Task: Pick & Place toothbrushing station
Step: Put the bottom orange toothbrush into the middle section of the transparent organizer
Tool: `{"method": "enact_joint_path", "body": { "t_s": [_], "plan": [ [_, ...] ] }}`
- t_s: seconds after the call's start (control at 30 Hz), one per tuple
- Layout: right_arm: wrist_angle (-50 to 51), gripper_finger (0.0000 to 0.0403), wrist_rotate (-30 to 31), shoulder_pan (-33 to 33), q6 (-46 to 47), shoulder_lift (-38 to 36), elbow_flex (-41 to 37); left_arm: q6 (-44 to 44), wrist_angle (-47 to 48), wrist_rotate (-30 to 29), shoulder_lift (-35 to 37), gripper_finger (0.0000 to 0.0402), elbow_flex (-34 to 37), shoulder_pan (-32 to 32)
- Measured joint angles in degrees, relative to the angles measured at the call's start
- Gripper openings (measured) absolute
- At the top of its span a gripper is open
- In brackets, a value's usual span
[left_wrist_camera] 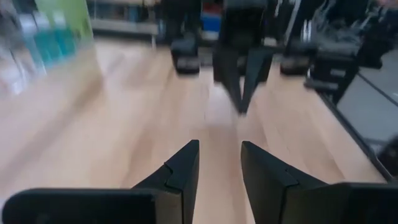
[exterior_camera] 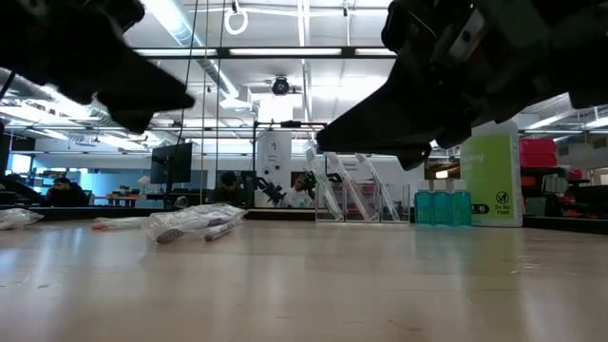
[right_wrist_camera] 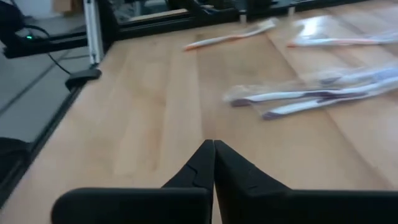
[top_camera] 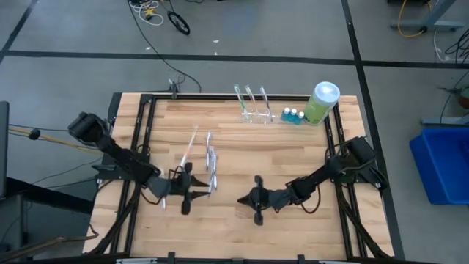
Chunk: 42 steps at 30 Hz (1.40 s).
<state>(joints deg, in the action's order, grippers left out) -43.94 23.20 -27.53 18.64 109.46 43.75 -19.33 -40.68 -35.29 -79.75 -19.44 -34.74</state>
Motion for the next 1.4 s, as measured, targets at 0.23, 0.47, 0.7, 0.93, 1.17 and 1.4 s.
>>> {"method": "enact_joint_path", "body": {
  "t_s": [0.23, 0.47, 0.7, 0.93, 1.17, 1.4],
  "plan": [
    [-1.8, 0.0015, -0.7, 1.3, 0.2, 0.4, 0.0, -25.1, 21.4, 11.7, 4.6, 0.0116, 0.0, -2.1],
    [-3.4, 0.0052, -0.7, 3.2, 0.1, 0.4, 0.1, -51.3, 39.7, 39.5, 8.1, 0.0116, 0.0, -2.4],
    [-3.9, 0.007, -0.7, 4.3, 1.0, 0.4, 0.1, -65.8, 43.8, 59.8, 11.3, 0.0116, -1.7, -4.4],
    [-3.9, 0.0078, -0.7, 4.6, 1.0, 0.4, 0.1, -69.7, 66.2, 61.9, 16.6, 0.0116, -10.1, -4.6],
    [-3.8, 0.0062, -0.7, 4.6, 0.9, 0.4, 0.1, -76.7, 90.8, 43.4, 17.6, 0.0116, -14.5, -4.9],
    [-3.8, 0.0037, -0.7, 4.6, 0.9, 0.4, 0.1, -80.5, 91.5, 34.5, 16.0, 0.0117, -14.1, -5.1]
  ]
}}
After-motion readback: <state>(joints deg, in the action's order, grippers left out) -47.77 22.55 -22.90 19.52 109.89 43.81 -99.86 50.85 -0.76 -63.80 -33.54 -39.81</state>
